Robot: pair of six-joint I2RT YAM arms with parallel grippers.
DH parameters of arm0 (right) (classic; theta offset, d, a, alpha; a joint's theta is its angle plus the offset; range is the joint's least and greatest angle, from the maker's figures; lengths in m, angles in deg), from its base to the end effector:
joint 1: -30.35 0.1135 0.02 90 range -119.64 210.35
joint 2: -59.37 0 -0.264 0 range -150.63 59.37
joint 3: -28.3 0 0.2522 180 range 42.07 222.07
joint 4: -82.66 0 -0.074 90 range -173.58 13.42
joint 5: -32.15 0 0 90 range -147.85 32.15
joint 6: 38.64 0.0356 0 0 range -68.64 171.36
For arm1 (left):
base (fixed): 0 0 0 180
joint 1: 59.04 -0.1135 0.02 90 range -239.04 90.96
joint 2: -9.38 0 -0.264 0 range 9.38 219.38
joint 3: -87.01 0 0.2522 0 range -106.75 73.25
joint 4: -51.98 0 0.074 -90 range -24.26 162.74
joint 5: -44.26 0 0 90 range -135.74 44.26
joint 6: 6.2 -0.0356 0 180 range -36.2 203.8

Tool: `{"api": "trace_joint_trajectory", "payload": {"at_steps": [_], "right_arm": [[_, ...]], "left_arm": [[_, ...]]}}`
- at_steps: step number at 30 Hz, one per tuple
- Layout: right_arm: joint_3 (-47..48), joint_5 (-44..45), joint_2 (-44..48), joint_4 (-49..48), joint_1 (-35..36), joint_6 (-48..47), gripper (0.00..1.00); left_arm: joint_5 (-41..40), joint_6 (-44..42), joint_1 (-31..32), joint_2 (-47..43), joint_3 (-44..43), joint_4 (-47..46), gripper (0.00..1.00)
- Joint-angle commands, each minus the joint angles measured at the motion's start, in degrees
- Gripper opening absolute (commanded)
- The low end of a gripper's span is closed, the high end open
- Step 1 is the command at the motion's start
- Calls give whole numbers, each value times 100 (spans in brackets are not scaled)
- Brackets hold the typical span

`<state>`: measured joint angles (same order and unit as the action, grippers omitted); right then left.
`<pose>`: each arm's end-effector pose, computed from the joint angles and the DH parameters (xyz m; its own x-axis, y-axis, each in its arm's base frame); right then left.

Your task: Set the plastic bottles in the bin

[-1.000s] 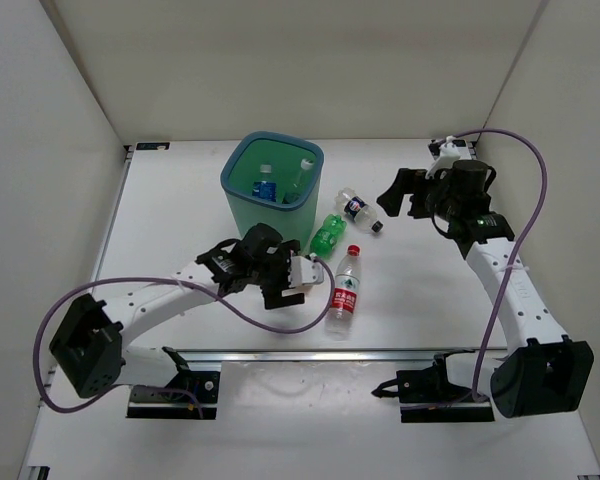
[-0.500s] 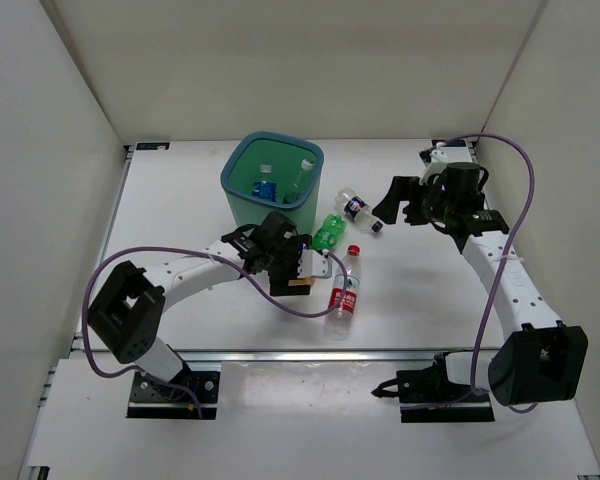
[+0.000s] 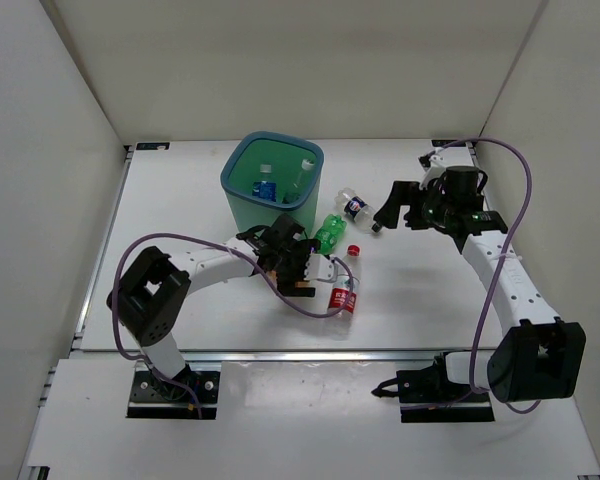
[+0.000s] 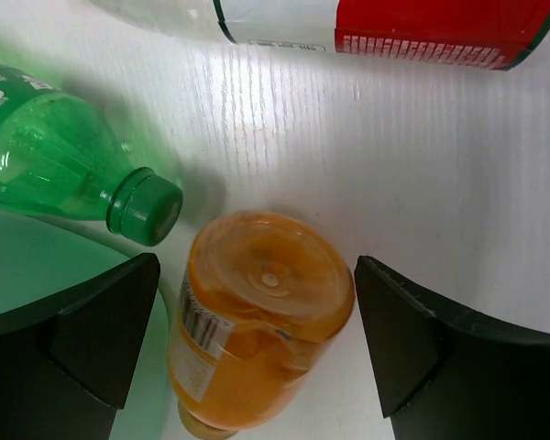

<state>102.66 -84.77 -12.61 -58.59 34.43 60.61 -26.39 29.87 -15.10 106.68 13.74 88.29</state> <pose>0.2736 0.0357 0.3123 -0.6525 0.0971 -0.7516 -0.3264 0.8590 0.3944 0.2346 -0.2424 0.1792 0.2562 0.8122 -0.5241 0.9608 -0.1544 0.2305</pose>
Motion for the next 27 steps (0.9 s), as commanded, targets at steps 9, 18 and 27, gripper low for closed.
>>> {"api": "trace_joint_trajectory", "payload": {"at_steps": [9,18,27], "right_arm": [[-215,-191,185,-249,-144,216,93],[-338,-226,325,-434,-82,384,91],[-619,-270,676,-663,-91,674,91]], "left_arm": [[85,514,-316,-106,431,-417,99],[-450,726,-149,-561,704,-883,72],[-468,1579,184,-1949,827,-2007,63]]}}
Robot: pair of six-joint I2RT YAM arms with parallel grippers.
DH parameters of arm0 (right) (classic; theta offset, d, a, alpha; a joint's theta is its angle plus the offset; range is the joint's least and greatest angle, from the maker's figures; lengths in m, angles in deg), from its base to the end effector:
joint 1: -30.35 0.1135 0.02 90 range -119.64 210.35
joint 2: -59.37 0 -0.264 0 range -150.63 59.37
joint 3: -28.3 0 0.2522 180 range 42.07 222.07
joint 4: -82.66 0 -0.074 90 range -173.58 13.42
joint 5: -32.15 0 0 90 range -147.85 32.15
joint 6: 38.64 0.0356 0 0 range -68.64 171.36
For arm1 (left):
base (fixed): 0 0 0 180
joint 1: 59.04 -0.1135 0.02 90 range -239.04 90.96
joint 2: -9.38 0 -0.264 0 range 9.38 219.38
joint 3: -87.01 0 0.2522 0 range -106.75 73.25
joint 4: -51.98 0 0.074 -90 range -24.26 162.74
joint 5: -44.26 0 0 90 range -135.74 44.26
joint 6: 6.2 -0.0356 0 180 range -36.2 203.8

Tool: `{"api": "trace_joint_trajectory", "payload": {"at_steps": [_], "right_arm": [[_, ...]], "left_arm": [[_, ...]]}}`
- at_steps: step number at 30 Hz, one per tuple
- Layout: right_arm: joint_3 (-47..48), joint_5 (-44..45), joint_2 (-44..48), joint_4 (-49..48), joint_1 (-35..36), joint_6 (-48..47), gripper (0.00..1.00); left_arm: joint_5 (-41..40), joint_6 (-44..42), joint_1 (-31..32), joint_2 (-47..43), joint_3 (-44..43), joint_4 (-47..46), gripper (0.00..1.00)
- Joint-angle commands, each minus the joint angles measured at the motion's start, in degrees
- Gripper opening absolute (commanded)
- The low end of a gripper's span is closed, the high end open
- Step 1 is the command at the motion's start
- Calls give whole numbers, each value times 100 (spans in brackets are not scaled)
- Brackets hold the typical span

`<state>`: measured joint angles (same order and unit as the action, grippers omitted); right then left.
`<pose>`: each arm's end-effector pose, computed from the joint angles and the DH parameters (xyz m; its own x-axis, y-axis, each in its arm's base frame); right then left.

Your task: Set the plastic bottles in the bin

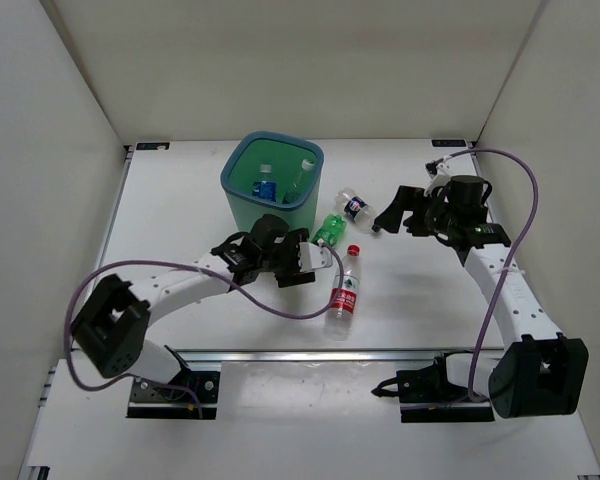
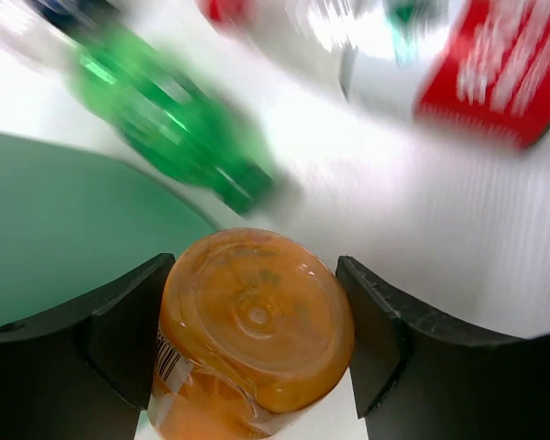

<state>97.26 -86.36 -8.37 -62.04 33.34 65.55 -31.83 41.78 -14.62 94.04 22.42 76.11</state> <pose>0.2581 0.0305 0.3042 -0.6505 0.1817 -0.7374 -0.2900 0.8379 0.4623 0.2155 -0.2232 0.2141 0.1673 0.7458 -0.6448 0.9295 0.0988 0.3554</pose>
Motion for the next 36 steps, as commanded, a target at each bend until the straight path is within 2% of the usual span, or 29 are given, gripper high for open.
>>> {"api": "trace_joint_trajectory", "payload": {"at_steps": [1,3,6,7,9,11,12,13,15,16,18,23,24,26,28,30,33,36], "right_arm": [[-106,-76,279,-300,88,154,92],[-167,73,367,-203,193,180,91],[-368,354,516,-80,299,180,91],[-396,416,560,-88,395,189,91],[-527,600,630,-45,519,320,91],[-580,846,622,25,738,364,91],[-615,1100,579,52,965,408,90],[-616,1372,483,96,1211,391,91],[-572,1716,290,350,1555,400,90],[-563,1874,227,368,1730,391,90],[-580,1990,113,377,1855,469,90],[-730,1858,77,61,1714,645,90],[-695,1962,25,52,1810,663,89],[-564,2200,-106,148,1986,594,90],[-344,2534,-396,262,2302,523,90],[-221,2806,-659,351,2513,523,90],[-88,3263,-915,491,2760,645,93],[-36,3537,-1170,518,2910,821,98]], "left_arm": [[85,605,171,-905,-93,-982,63],[42,1063,163,-1205,-234,-1438,62],[-160,2319,58,-1610,-480,-2299,62],[-352,2713,-3,-1741,-463,-2686,62],[-730,2979,30,-1935,-367,-3257,63],[-1607,3147,154,-2067,-305,-3830,68],[-1768,3269,146,-2050,-348,-4084,69],[-1856,3505,15,-2033,-436,-4304,66],[-2618,4391,-362,-1867,-541,-4736,63],[-2656,4700,-460,-1779,-638,-4842,63],[-2456,5262,-916,-1638,-796,-4895,63],[-3114,5178,-865,-1093,-1191,-4993,67],[-3201,5334,-944,-883,-1332,-4853,69],[-3368,5581,-1041,-584,-1464,-4686,81],[-3842,5704,-1111,-302,-1640,-4439,86],[-4054,5626,-1041,-170,-1676,-4273,87],[-4291,5398,-971,-108,-1833,-4018,99],[-4186,5511,-1120,-134,-2097,-3403,99]]}}
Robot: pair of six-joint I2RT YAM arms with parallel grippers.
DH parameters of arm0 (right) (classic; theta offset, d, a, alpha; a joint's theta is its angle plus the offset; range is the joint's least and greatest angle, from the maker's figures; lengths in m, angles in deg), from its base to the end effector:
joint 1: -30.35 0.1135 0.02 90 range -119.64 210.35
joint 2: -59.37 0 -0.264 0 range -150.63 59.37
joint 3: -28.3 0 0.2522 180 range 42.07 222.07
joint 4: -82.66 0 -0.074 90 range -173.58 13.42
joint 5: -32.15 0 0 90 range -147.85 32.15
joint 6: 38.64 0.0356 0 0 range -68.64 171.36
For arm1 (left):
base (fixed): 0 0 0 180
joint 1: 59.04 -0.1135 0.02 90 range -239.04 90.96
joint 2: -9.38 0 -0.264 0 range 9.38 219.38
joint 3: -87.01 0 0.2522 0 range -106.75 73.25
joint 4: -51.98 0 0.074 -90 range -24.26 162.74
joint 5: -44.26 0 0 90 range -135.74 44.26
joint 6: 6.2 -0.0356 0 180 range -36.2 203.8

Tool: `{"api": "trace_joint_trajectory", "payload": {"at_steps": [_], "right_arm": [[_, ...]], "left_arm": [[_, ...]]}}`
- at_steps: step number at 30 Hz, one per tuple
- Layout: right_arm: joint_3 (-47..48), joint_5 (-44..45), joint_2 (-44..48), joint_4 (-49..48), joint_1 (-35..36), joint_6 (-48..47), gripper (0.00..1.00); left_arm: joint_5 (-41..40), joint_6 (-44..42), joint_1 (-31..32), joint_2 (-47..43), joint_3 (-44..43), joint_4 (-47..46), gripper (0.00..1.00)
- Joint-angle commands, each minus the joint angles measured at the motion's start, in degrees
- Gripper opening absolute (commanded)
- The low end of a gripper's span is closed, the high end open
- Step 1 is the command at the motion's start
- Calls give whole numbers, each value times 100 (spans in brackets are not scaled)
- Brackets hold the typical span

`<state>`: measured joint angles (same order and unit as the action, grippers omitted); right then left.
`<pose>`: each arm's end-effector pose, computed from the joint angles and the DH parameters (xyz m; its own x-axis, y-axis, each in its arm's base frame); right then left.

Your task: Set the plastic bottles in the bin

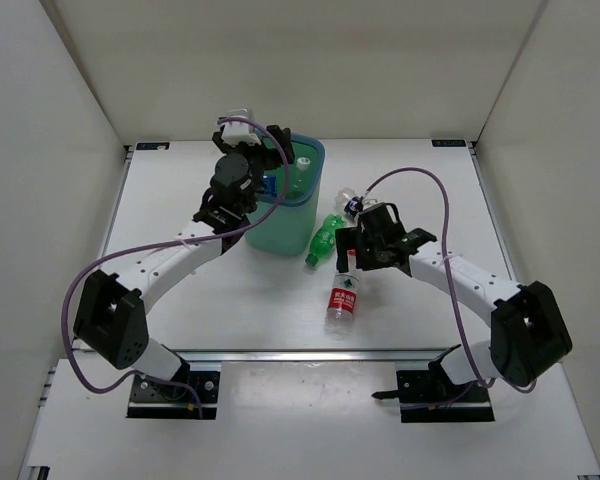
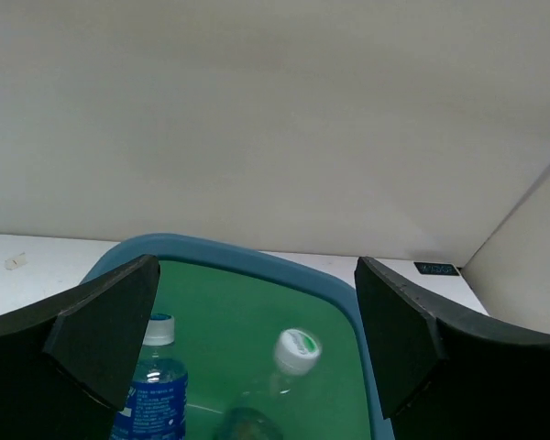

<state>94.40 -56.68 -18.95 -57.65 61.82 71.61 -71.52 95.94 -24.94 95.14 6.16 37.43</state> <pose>0.2397 0.1459 0.2324 -0.8067 -0.0881 -0.5843 -0.2473 0.9484 0.1984 0.3037 -0.1869 0.3730 0.1041 -0.2991 -0.9485 0.1756 0.9442 -0.2785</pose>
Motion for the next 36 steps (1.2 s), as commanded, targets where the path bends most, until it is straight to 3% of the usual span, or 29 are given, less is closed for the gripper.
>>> {"api": "trace_joint_trajectory", "payload": {"at_steps": [1,6,10,13,16,19,22,27,30,36], "right_arm": [[216,586,-182,26,62,312,99],[102,683,-525,-281,193,541,99],[303,831,-982,-353,307,699,100],[400,964,-1246,-291,404,699,97],[331,929,-1265,-334,422,814,90],[-64,982,-993,-641,483,980,71],[-285,1025,-659,-827,501,998,50],[-5,1228,-158,-467,256,850,24],[547,1131,186,-370,-43,437,19],[2277,998,292,-378,-106,-425,22]], "left_arm": [[-112,104,-115,-322,-454,572,98],[-198,104,34,-1015,-489,1256,99],[-533,602,97,-1902,-271,2828,99],[-350,1857,-315,-2893,563,3805,99],[-42,2361,-728,-3984,1776,4348,99],[-128,2678,-1010,-4575,2024,5805,99],[80,3153,-1108,-4997,2567,6643,99],[1398,3602,-1231,-4955,3297,6770,99],[1620,3532,-1100,-4788,3448,6611,99],[1656,3119,-1152,-4577,3369,6602,98]]}}
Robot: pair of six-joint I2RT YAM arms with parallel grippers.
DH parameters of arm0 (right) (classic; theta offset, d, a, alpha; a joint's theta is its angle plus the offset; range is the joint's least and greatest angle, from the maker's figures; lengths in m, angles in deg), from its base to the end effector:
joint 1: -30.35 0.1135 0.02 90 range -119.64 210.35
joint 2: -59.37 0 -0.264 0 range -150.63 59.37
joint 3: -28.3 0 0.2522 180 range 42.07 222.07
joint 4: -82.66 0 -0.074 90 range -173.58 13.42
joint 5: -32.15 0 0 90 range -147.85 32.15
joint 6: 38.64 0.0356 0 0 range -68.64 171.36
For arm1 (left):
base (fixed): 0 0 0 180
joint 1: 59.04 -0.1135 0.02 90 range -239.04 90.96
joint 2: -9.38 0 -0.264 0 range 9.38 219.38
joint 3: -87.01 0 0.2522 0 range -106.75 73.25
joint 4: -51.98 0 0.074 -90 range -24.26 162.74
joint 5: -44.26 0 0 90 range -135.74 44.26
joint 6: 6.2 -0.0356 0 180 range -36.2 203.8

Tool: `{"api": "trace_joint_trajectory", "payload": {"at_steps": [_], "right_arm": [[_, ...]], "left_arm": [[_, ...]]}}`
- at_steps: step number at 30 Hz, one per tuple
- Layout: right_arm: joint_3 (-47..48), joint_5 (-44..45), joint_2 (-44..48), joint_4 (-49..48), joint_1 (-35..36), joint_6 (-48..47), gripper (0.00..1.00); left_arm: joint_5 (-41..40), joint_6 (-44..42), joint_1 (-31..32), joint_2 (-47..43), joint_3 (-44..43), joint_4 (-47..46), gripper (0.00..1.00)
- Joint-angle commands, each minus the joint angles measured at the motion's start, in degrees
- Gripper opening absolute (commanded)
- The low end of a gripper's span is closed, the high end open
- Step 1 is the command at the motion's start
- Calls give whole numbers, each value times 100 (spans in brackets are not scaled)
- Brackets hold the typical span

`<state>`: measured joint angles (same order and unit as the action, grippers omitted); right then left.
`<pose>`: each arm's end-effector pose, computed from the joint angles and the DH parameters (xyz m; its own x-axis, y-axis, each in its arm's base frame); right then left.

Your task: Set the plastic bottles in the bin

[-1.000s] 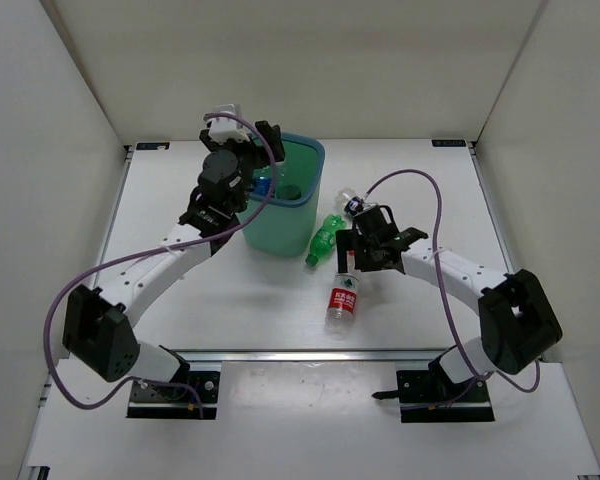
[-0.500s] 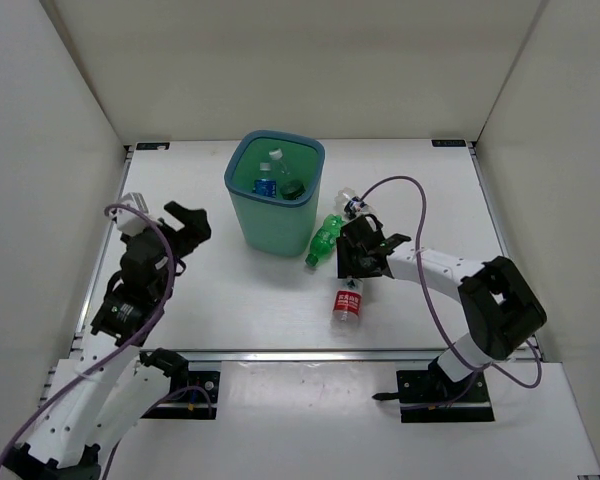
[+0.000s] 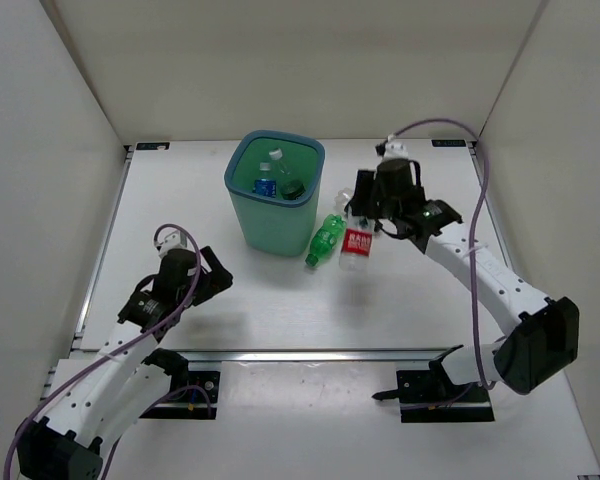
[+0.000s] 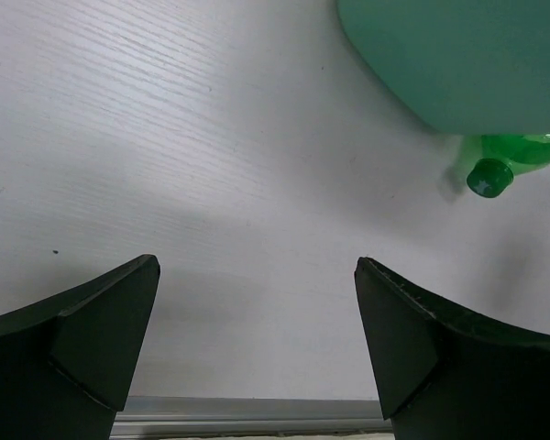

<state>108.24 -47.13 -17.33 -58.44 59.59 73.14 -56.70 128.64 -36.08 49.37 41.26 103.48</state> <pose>0.2647 0.1406 0.3211 -0.6015 0.0811 -0.7947 -0.1345 0.9704 0.2008 0.1359 -0.0502 0.2304 -0.6515 -0.4758 -0.5909 -0.2801 0.8747 -0.3956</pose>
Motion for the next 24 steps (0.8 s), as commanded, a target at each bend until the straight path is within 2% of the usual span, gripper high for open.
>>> {"api": "trace_joint_trajectory", "payload": {"at_steps": [1,5,8,10,13,15,19,24], "right_arm": [[1063,79,104,-430,135,-831,22],[2609,-96,-641,-713,206,-1483,19],[3743,-404,-1397,-932,319,-1912,25],[4418,-291,-1855,-1168,529,-2125,20],[5297,-255,-2812,-1336,750,-2731,20],[5572,-220,-3164,-1512,838,-2802,15],[4863,-202,-3280,-2952,1040,-3179,17],[5099,-850,-3562,-2594,1032,-2480,14]], "left_arm": [[173,-160,-55,18,-141,23,99],[243,-300,-108,97,-220,225,99],[410,-309,-37,-52,-142,147,98],[559,-143,94,-393,-1,94,99],[578,68,182,-596,122,225,99],[552,147,183,-720,184,269,99],[534,130,103,-984,237,322,99],[420,69,103,-818,246,437,99]]}}
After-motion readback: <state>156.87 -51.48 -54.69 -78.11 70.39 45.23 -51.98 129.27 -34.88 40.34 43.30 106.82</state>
